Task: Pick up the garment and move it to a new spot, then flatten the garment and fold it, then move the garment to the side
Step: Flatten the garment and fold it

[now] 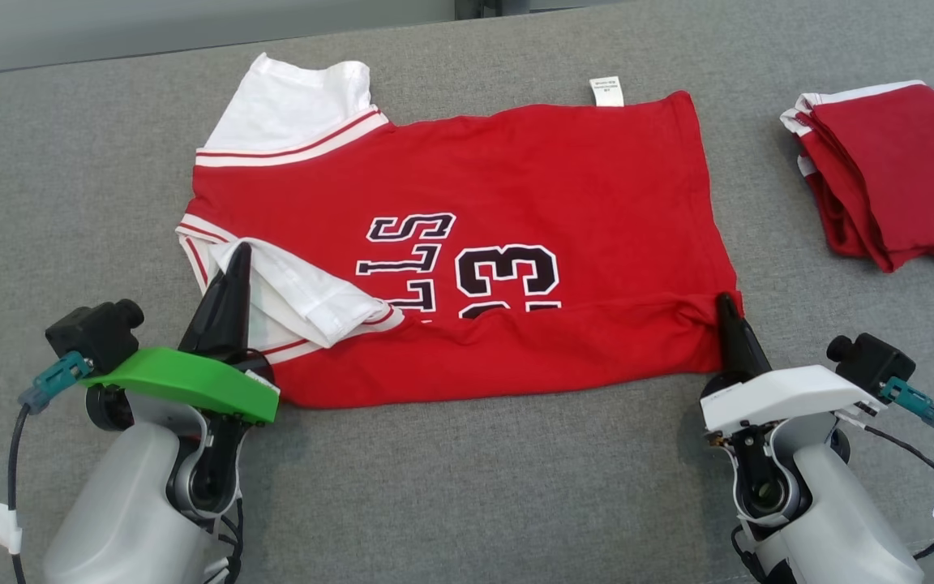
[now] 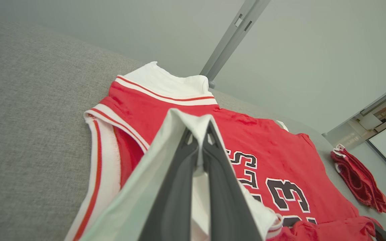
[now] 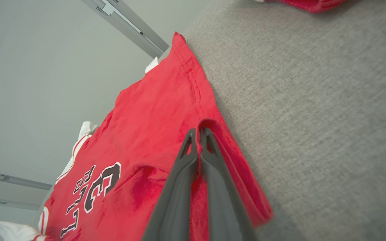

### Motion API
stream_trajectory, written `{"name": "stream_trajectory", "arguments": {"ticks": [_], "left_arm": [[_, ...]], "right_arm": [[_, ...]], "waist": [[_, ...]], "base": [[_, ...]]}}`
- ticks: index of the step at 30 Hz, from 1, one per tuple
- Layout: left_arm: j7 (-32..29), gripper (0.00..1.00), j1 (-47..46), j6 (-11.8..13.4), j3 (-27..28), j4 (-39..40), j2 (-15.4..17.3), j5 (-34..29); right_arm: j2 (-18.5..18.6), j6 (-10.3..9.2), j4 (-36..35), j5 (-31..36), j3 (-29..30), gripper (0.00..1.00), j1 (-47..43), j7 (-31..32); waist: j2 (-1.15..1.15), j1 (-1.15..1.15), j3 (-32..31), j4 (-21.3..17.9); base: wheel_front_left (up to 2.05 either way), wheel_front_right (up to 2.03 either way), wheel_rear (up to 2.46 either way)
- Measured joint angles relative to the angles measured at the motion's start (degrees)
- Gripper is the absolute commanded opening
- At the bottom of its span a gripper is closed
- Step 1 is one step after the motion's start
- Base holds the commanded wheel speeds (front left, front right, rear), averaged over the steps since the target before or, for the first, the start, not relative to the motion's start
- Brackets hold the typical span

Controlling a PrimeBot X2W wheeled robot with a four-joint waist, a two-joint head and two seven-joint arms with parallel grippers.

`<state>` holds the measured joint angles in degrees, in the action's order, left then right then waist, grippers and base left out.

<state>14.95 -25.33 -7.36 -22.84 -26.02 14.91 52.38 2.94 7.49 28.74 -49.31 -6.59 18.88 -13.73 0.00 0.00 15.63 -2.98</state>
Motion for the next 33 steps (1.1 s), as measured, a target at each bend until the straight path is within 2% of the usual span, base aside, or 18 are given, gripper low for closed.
{"name": "stream_trajectory", "arguments": {"ticks": [7,8,9,10,11,12,13,14,15,16,24,29,33], "left_arm": [[0.02,0.0,-3.49,-0.01,-1.15,-3.09,0.45,-1.16],[0.07,0.0,-4.03,-0.01,-1.31,-4.1,0.45,-1.45],[0.08,0.0,-4.39,-0.01,-1.51,-4.7,0.54,-1.87],[0.08,0.0,-4.8,-0.01,-1.44,-5.46,0.51,-2.02],[0.08,0.0,-5.16,-0.01,-1.22,-6.1,0.43,-2.03],[0.08,0.08,-5.49,-0.02,-0.82,-6.71,0.35,-2.43],[0.08,0.16,-5.77,-0.01,-0.02,-7.47,0.14,-2.72],[0.08,0.31,-5.99,0.08,0.88,-8.1,-0.01,-3.11],[0.08,0.72,-6.12,0.12,1.54,-8.56,-0.16,-3.65],[0.08,1.0,-6.19,0.13,2.25,-9.02,-0.45,-4.26],[0.08,1.0,-5.76,0.05,4.95,-7.9,-2.61,-7.43],[0.09,1.0,-2.64,0.03,6.12,-3.65,-2.47,-8.31],[0.09,1.0,1.26,-0.01,6.42,-0.82,-1.05,-8.01]], "right_arm": [[0.01,0.0,2.49,-0.1,-1.69,0.0,3.13,-0.58],[0.02,0.0,2.82,-0.1,-1.86,0.04,3.44,-0.74],[0.02,0.0,3.02,-0.1,-2.03,0.26,3.76,-0.76],[0.03,0.0,3.14,-0.08,-2.3,0.44,4.07,-0.83],[0.03,0.0,3.22,0.12,-2.67,0.44,4.38,-0.92],[0.0,0.0,3.37,0.32,-2.89,1.0,4.71,-0.99],[-0.1,0.0,3.47,0.59,-2.92,1.0,4.99,-1.0],[-0.11,0.0,3.44,0.92,-3.05,1.0,5.25,-1.01],[-0.07,0.0,3.37,1.31,-3.18,1.0,5.47,-1.09],[-0.11,0.0,3.31,1.64,-3.16,1.0,5.71,-1.1],[-0.13,0.0,-0.83,4.1,1.29,1.0,5.33,-1.29],[-0.12,0.0,-6.34,8.92,5.2,1.0,2.75,-1.32],[-0.1,0.01,-10.68,15.16,7.69,1.0,-0.24,-1.32]], "waist": [[0.0,0.0,1.37,-0.42],[0.0,0.0,1.44,-0.42],[0.0,0.0,1.48,-0.42],[0.0,0.0,1.54,-0.43],[0.0,0.0,1.57,-0.46],[0.0,0.0,1.6,-0.5],[0.0,0.0,1.6,-0.55],[0.0,0.0,1.59,-0.57],[0.0,0.0,1.59,-0.58],[0.0,0.0,1.57,-0.57],[0.0,0.0,1.06,0.15],[0.0,0.0,0.29,0.69],[0.0,0.0,-0.67,1.1]], "base": [[0.0,0.0,0.0],[0.0,0.0,0.0],[0.0,0.0,0.0],[0.0,0.0,0.0],[0.0,0.0,0.0],[0.0,0.0,0.0],[0.0,0.0,0.0],[0.0,0.0,0.0],[0.0,0.0,0.0],[0.0,0.0,0.0],[0.0,0.0,0.0],[0.0,0.0,0.0],[0.0,0.0,0.0]]}}
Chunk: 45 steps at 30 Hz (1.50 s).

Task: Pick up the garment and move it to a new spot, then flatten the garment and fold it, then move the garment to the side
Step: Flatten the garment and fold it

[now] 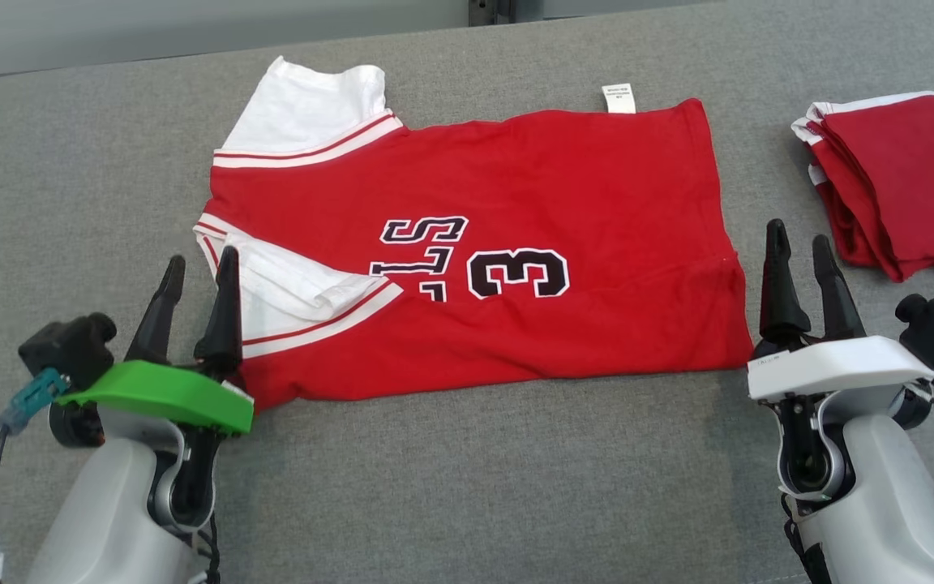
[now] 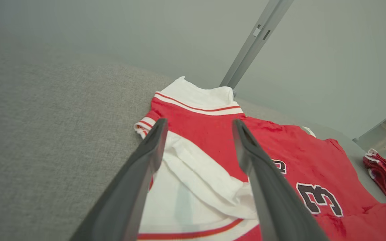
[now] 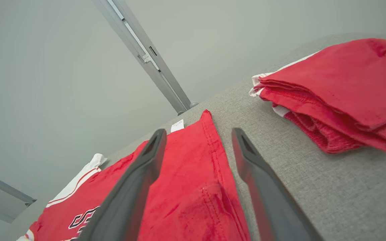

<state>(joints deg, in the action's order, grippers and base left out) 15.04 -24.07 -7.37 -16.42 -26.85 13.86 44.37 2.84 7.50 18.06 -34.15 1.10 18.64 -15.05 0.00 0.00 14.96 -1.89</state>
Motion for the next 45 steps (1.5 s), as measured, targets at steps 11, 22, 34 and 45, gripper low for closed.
{"name": "stream_trajectory", "arguments": {"ticks": [11,22,34,45], "left_arm": [[-8.92,1.0,11.02,3.19,-0.02,4.21,3.78,3.55],[-14.52,1.0,14.66,6.2,-0.15,6.11,3.99,6.56],[-14.86,0.0,13.16,6.21,-1.03,2.49,2.89,7.01],[-11.48,0.0,12.87,5.8,-1.43,5.69,2.81,5.53]], "right_arm": [[-0.01,-0.01,-4.65,8.2,0.13,1.0,-7.7,0.0],[-0.01,-0.01,-4.28,7.98,-1.69,1.0,-8.79,0.34],[-0.03,0.0,-1.94,10.61,-1.63,1.0,-8.6,2.74],[0.0,0.0,8.49,12.58,0.53,1.0,-7.73,6.59]], "waist": [[0.0,0.0,-3.05,0.85],[0.0,0.0,-2.69,0.2],[0.0,0.0,-2.11,-0.45],[0.0,0.0,-2.83,1.49]], "base": [[0.0,0.0,0.0],[0.0,0.0,0.0],[0.0,0.0,0.0],[0.0,0.0,0.0]]}}
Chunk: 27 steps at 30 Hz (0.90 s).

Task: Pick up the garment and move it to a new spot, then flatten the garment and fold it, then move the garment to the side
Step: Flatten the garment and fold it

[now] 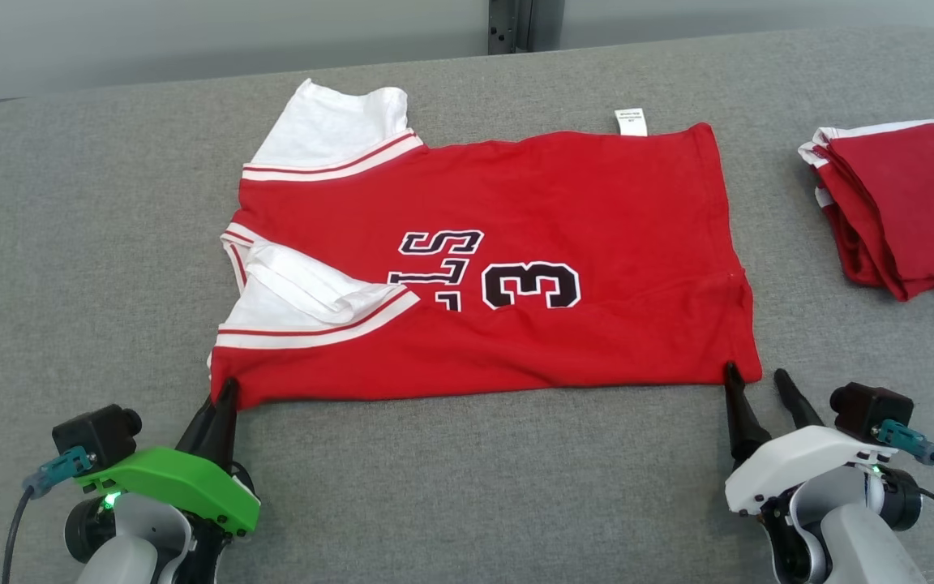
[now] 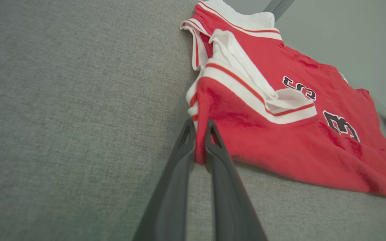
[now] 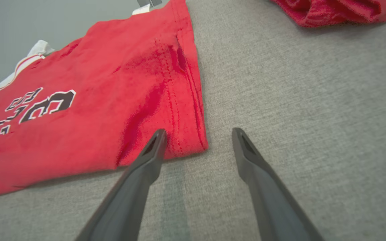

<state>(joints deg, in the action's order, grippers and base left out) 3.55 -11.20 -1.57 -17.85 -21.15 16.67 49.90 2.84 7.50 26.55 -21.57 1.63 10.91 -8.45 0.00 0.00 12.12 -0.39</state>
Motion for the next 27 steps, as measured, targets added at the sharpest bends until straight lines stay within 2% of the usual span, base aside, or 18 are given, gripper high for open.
{"name": "stream_trajectory", "arguments": {"ticks": [5,6,8,11,12,16,20,27], "left_arm": [[0.92,0.0,0.09,0.53,0.05,2.11,0.26,-0.53],[1.09,0.0,0.12,0.57,0.12,2.43,0.31,-0.53],[1.29,0.0,0.31,0.63,0.13,2.82,0.43,-0.56],[1.65,0.0,0.65,0.65,0.13,3.36,0.55,-0.63],[1.82,0.0,0.68,0.65,0.13,3.63,0.56,-0.63],[2.34,0.0,1.58,0.85,0.53,5.11,1.11,-0.63],[2.66,0.0,4.08,1.67,0.93,8.51,1.93,-0.63],[0.04,0.0,13.12,4.82,0.34,18.92,4.83,-0.89]], "right_arm": [[0.11,0.0,4.25,-4.25,-1.81,1.0,1.77,0.91],[0.13,-0.01,5.21,-5.84,-2.21,0.92,2.43,0.89],[0.12,0.0,6.97,-7.69,-2.63,0.44,3.59,0.32],[0.13,-0.01,9.48,-8.0,-3.32,0.16,5.11,-0.69],[0.13,-0.01,9.79,-8.25,-3.66,0.0,5.39,-0.82],[-0.13,0.0,9.29,-9.71,-4.57,0.0,5.86,-1.78],[0.11,0.0,5.66,-10.37,-4.91,0.0,5.34,-1.08],[2.47,0.0,-7.86,-13.51,-3.76,0.0,-4.04,5.42]], "waist": [[0.0,0.0,-0.45,0.93],[0.0,0.0,-0.58,1.03],[0.0,0.0,-0.82,1.11],[0.0,0.0,-1.24,1.2],[0.0,0.0,-1.38,1.25],[0.0,0.0,-1.97,1.31],[0.0,0.0,-2.49,1.13],[0.0,0.0,-3.4,1.27]], "base": [[0.0,0.0,0.0],[0.0,0.0,0.0],[0.0,0.0,0.0],[0.0,0.0,0.0],[0.0,0.0,0.0],[0.0,0.0,0.0],[0.0,0.0,0.0],[0.0,0.0,0.0]]}}
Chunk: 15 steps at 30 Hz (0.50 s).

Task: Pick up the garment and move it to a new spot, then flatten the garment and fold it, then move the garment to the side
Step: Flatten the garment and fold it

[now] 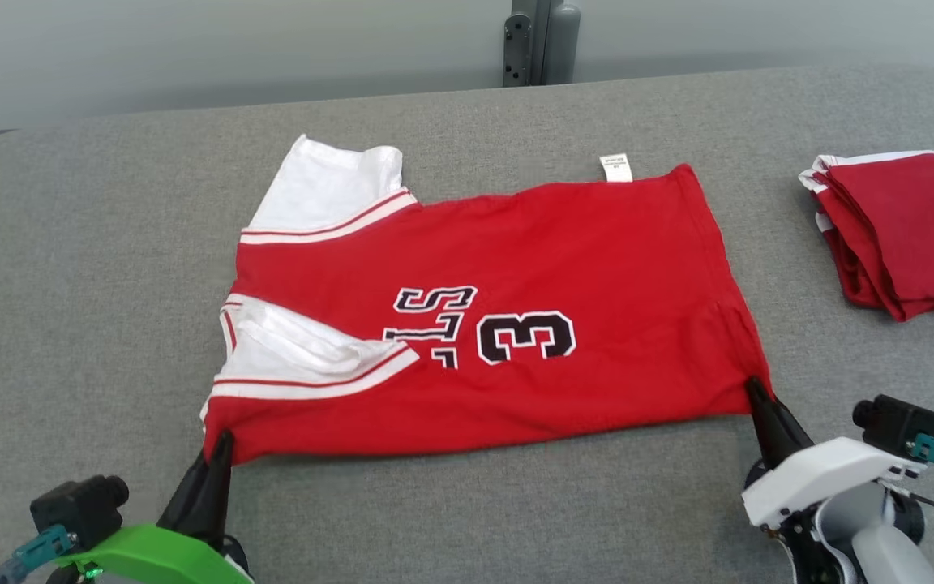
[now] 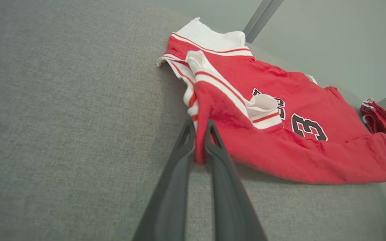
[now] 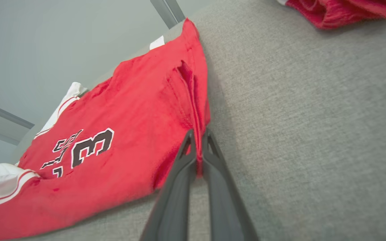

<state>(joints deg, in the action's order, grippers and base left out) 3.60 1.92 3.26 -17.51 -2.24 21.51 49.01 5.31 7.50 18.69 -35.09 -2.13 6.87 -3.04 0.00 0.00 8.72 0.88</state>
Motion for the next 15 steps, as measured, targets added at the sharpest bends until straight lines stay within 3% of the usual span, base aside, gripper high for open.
{"name": "stream_trajectory", "arguments": {"ticks": [7,14,15], "left_arm": [[-5.5,0.0,6.74,2.31,-1.69,5.92,2.67,0.54],[-6.5,0.0,9.32,3.28,-2.42,4.64,1.67,2.01],[-6.47,0.09,9.32,3.28,-2.44,4.23,1.33,2.35]], "right_arm": [[0.12,0.0,-8.99,0.31,5.03,0.0,-8.31,5.7],[-1.42,0.0,-11.2,1.72,7.08,0.0,-11.04,8.03],[-1.6,0.0,-11.22,2.07,7.2,0.0,-11.21,8.08]], "waist": [[0.0,0.0,-0.09,-0.09],[0.0,0.0,0.68,-0.63],[0.0,0.0,0.79,-0.72]], "base": [[0.0,0.0,0.0],[0.0,0.0,0.0],[0.0,0.0,0.0]]}}
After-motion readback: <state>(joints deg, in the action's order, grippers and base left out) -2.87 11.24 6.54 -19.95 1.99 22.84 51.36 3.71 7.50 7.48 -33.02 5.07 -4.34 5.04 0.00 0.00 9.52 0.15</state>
